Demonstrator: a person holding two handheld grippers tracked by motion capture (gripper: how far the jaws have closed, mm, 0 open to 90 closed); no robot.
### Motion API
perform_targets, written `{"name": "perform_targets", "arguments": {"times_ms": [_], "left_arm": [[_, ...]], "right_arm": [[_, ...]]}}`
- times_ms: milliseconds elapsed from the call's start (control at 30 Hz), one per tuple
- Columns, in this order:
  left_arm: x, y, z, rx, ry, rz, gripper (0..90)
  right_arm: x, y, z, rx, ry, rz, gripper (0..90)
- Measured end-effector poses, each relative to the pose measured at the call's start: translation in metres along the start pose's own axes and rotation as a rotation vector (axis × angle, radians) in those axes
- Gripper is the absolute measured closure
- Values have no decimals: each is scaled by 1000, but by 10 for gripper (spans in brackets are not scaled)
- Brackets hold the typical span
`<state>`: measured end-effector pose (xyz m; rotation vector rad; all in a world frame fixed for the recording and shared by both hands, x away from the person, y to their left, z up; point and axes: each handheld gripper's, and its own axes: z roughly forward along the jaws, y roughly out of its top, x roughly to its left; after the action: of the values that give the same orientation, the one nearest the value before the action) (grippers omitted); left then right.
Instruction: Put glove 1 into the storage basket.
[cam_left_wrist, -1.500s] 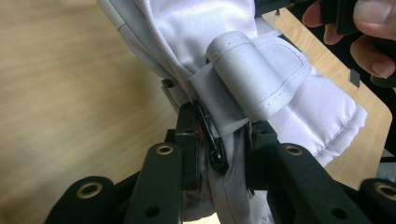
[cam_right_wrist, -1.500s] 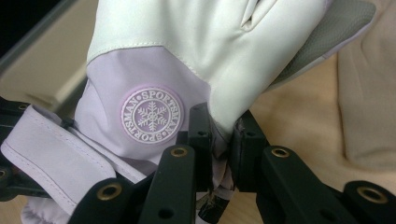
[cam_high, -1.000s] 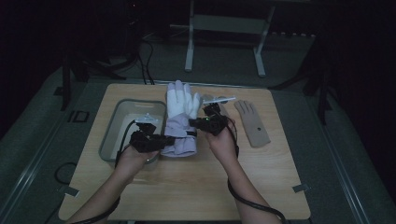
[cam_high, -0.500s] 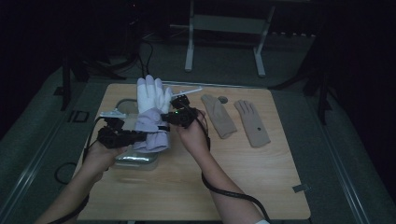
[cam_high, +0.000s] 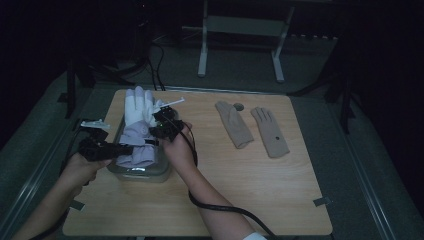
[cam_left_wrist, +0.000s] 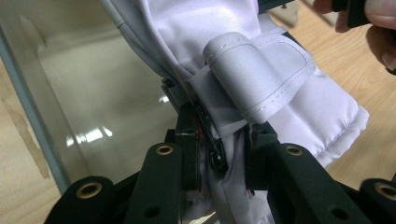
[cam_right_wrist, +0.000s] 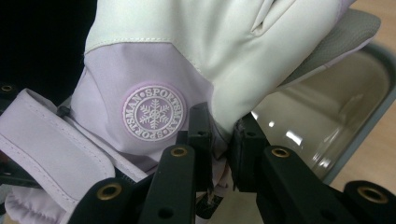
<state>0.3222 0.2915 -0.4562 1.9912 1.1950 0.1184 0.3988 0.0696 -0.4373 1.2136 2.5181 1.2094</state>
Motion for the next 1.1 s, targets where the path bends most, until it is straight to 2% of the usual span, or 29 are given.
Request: {"name": "perform_targets", "arguments": {"times_ms": [133, 267, 333, 400, 533, 633, 700, 767, 867, 967, 1033, 1100], "left_arm": [[10, -8, 13, 32, -26, -26, 731], [17, -9, 21, 57, -38, -37, 730], [19, -8, 26, 77, -26, -27, 730], [21, -9, 30, 87, -25, -39, 730], [22, -10, 39, 130, -8, -45, 729], [17, -7, 43, 177, 29, -27, 719], [16, -7, 46, 188, 42, -21, 706], [13, -6, 50, 203, 65, -12, 664], [11, -6, 51, 213, 75, -2, 570], [8, -5, 50, 193, 99, 2, 451], [9, -4, 46, 172, 117, -8, 415], [10, -4, 44, 161, 121, -16, 414]], "right_arm": [[-4, -10, 14, 34, -8, 26, 805], [-6, -18, 23, 56, -34, 39, 805], [-6, -19, 27, 70, -56, 36, 805], [-6, -20, 31, 86, -75, 31, 805], [-10, -24, 41, 139, -80, 42, 805], [-10, -26, 47, 164, -94, 45, 805], [-11, -26, 49, 165, -99, 48, 805], [-12, -27, 50, 170, -106, 56, 805], [-13, -27, 50, 173, -116, 60, 804], [-15, -29, 53, 190, -133, 59, 804], [-19, -32, 57, 202, -132, 74, 804], [-18, -32, 57, 203, -138, 65, 802]]}}
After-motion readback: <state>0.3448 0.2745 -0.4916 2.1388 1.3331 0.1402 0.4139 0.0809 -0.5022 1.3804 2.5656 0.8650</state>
